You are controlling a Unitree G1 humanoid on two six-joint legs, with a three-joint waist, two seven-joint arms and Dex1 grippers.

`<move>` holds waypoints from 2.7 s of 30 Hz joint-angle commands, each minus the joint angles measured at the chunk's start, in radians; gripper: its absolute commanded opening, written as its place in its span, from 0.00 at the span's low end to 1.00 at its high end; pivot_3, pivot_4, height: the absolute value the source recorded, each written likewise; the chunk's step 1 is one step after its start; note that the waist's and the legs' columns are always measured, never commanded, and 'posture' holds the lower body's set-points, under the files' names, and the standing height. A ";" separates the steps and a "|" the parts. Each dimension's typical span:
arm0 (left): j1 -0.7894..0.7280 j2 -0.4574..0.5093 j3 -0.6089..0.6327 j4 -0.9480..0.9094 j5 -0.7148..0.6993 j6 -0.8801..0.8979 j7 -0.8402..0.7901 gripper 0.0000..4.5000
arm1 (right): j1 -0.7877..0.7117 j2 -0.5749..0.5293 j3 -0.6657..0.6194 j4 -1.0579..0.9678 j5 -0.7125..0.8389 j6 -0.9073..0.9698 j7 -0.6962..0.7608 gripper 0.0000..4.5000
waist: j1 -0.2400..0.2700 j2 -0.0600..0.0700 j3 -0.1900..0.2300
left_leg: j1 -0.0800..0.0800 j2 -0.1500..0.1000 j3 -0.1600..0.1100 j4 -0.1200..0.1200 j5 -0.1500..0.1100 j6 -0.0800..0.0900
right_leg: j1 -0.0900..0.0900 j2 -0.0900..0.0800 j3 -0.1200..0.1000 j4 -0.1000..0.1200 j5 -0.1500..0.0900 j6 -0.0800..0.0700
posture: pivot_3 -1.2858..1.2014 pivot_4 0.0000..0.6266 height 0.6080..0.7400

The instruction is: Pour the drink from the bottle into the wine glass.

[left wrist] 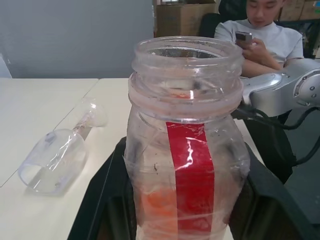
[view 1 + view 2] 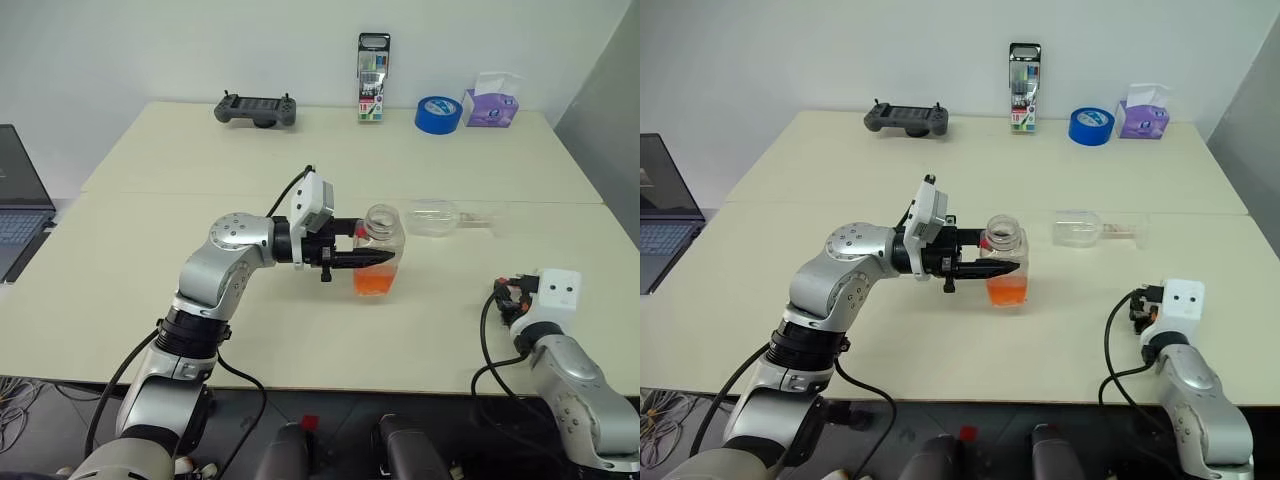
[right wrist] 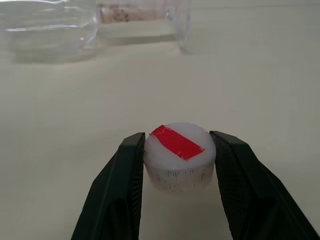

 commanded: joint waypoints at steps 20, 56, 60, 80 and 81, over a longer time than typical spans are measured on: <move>0.013 0.000 0.023 -0.051 -0.007 -0.008 0.051 0.41 | 0.001 -0.126 -0.027 -0.115 -0.108 -0.028 0.177 0.99 | 0.005 0.000 0.000 | 0.000 0.000 0.001 0.001 0.000 0.000 | 0.000 -0.002 0.000 0.000 0.000 0.000 | 0.52 0.24 1.00; -0.141 -0.137 0.381 0.561 0.278 -0.326 0.987 0.41 | -0.595 -0.494 0.012 -0.198 0.764 0.207 0.471 0.99 | 0.013 -0.003 0.002 | -0.002 -0.004 -0.006 0.002 0.000 0.000 | 0.002 -0.013 -0.005 0.000 0.003 -0.001 | 0.52 0.24 1.00; -0.138 -0.127 0.374 0.599 0.281 -0.347 0.946 0.41 | -0.598 -0.492 0.013 -0.197 0.766 0.210 0.457 0.99 | 0.013 -0.003 0.002 | -0.002 -0.004 -0.007 0.002 0.000 0.000 | 0.002 -0.013 -0.005 0.000 0.003 -0.001 | 0.52 0.24 1.00; -0.118 -0.101 0.355 0.681 0.320 -0.358 0.943 0.99 | -0.578 -0.476 0.027 -0.190 0.697 0.203 0.446 1.00 | 0.009 -0.004 0.001 | -0.001 -0.003 -0.006 0.002 0.000 0.000 | 0.002 -0.009 -0.004 0.000 0.003 -0.001 | 0.52 0.24 1.00; -0.114 -0.101 0.353 0.675 0.322 -0.353 0.942 0.99 | -0.578 -0.473 0.027 -0.190 0.694 0.204 0.447 1.00 | 0.010 -0.004 0.001 | -0.001 -0.003 -0.007 0.002 0.000 0.000 | 0.002 -0.010 -0.004 0.000 0.003 -0.001 | 0.52 0.24 1.00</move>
